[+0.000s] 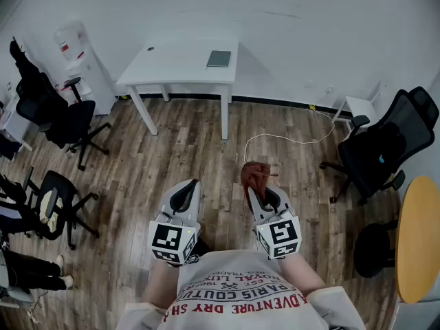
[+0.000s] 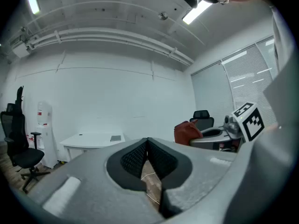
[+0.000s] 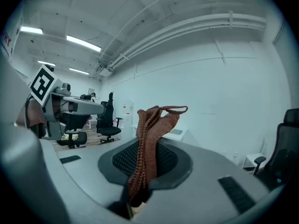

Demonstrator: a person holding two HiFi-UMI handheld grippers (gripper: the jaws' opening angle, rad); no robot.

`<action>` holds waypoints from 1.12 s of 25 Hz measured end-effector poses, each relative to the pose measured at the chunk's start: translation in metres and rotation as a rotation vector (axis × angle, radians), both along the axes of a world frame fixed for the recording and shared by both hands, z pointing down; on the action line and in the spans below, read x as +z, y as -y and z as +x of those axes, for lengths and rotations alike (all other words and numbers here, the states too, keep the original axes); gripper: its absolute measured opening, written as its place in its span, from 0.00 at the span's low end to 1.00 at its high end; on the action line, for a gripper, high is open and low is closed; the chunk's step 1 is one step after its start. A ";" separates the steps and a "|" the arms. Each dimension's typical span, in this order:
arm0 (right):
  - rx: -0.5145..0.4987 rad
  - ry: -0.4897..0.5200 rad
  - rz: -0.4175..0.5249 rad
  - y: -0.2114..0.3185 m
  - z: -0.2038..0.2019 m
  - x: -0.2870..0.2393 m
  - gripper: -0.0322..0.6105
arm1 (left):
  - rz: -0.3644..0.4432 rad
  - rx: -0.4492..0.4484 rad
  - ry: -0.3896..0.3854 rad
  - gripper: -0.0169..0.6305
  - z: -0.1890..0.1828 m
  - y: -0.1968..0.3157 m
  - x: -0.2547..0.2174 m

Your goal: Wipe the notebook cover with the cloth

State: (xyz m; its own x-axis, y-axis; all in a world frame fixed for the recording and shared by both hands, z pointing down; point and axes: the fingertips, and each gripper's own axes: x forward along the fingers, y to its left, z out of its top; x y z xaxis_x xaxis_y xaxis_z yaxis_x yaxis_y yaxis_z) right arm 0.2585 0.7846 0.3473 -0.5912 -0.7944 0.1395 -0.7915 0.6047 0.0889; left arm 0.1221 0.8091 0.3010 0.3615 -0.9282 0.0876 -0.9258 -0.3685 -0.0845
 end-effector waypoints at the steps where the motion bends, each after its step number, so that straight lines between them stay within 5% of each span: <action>1: 0.001 0.001 0.001 0.000 0.000 0.000 0.16 | -0.001 0.000 -0.001 0.04 -0.001 0.000 0.001; 28: 0.053 0.039 -0.116 0.033 -0.020 0.033 0.16 | -0.070 0.033 -0.026 0.04 -0.027 0.041 0.028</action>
State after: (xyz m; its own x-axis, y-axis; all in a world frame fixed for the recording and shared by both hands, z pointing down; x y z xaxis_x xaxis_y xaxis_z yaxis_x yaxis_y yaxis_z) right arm 0.2385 0.7521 0.3806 -0.5556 -0.8045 0.2099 -0.8241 0.5663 -0.0108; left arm 0.0946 0.7680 0.3289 0.3950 -0.9076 0.1421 -0.9145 -0.4032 -0.0331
